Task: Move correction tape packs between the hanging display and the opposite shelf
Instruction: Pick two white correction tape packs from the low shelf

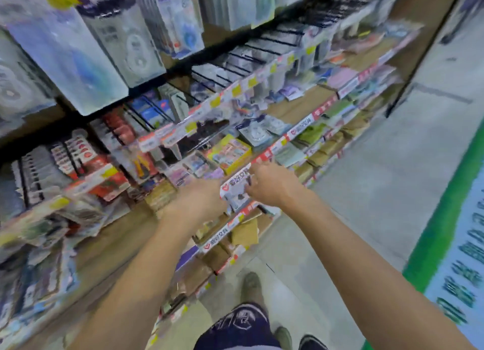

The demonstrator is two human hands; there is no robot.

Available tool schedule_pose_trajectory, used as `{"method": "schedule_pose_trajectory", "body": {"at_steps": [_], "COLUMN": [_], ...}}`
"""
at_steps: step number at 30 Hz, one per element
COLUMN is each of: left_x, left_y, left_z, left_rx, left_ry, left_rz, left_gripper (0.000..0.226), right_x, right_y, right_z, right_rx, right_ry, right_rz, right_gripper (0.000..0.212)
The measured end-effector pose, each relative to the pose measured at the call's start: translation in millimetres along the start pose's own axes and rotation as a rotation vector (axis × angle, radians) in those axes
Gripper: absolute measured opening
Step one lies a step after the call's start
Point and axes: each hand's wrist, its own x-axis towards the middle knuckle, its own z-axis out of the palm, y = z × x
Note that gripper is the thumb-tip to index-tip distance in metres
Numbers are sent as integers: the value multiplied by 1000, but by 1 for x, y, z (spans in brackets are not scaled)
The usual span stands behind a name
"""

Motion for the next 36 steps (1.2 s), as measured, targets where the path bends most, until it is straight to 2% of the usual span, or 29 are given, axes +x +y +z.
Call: {"method": "schedule_pose_trajectory", "body": {"at_steps": [7,11,19,22,29,36], "left_x": [82,141,253,280,321,366], "left_y": [80,114,117,121,132,139], "left_z": [-35,-57,-87,-94,-104,-100], "left_rx": [-73,-112,-133,-116,-93,-177], "left_ry": [-37,22,89,121,69,32], "left_rz": [219,299,260,257,229,78], "left_gripper": [43,25,26,26,31,41], "right_x": [14,49,145,174,236,309], "right_y": [90,138,184,196,228,272], "right_z": [-17,-37,-72,-78,-73,-60], "right_rx": [-4,-53,-96,-74,-65,-45], "right_ry": [-65,-115,-184,-164,-234,-312], "right_rz": [183,220,235,191,132,-6], "right_gripper": [35,35,38,42,40,35]}}
